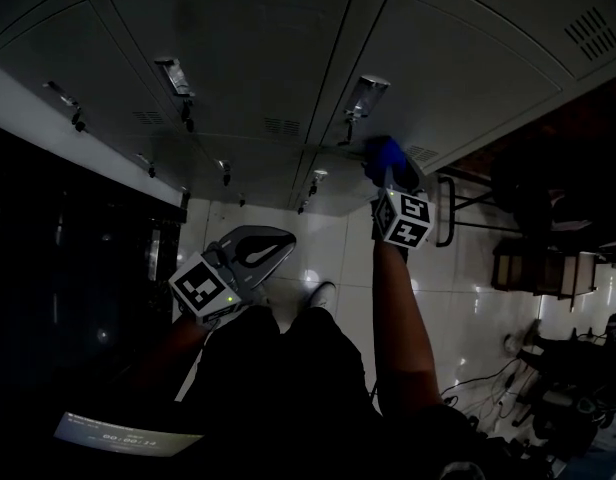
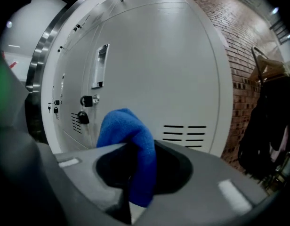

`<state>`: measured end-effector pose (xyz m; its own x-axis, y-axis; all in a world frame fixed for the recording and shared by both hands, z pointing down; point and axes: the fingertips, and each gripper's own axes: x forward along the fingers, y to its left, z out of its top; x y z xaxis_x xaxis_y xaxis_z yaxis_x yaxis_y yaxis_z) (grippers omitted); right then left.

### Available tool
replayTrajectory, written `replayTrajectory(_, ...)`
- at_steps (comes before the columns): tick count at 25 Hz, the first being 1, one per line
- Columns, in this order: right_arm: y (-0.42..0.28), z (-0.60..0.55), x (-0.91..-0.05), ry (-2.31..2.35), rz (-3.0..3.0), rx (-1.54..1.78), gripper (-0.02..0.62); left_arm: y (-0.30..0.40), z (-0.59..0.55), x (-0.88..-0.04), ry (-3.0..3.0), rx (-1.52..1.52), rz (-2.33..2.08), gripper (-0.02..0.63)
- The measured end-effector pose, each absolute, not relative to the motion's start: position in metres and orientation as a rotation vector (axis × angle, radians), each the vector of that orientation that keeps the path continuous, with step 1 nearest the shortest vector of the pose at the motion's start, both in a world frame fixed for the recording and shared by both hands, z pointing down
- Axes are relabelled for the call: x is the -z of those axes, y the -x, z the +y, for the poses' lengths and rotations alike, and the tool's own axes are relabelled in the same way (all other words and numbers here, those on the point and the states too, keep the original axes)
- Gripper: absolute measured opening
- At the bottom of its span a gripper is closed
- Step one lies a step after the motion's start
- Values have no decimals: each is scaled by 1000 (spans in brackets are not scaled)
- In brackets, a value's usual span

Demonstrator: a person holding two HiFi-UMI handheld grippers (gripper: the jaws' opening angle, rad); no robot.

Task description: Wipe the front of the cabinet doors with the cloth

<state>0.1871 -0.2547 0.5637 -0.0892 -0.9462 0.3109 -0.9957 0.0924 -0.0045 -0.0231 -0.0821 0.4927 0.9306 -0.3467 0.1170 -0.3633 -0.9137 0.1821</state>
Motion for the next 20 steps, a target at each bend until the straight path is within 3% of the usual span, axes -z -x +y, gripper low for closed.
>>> replayTrajectory(11, -291, -239, -562, -2076, -2017, -318, 72, -17, -77, -489, -2906, -123, -526, 3)
replayTrajectory(20, -310, -224, -555, -2058, -2093, -374, 72, -33, -70, -481, -2906, -127, -574, 3)
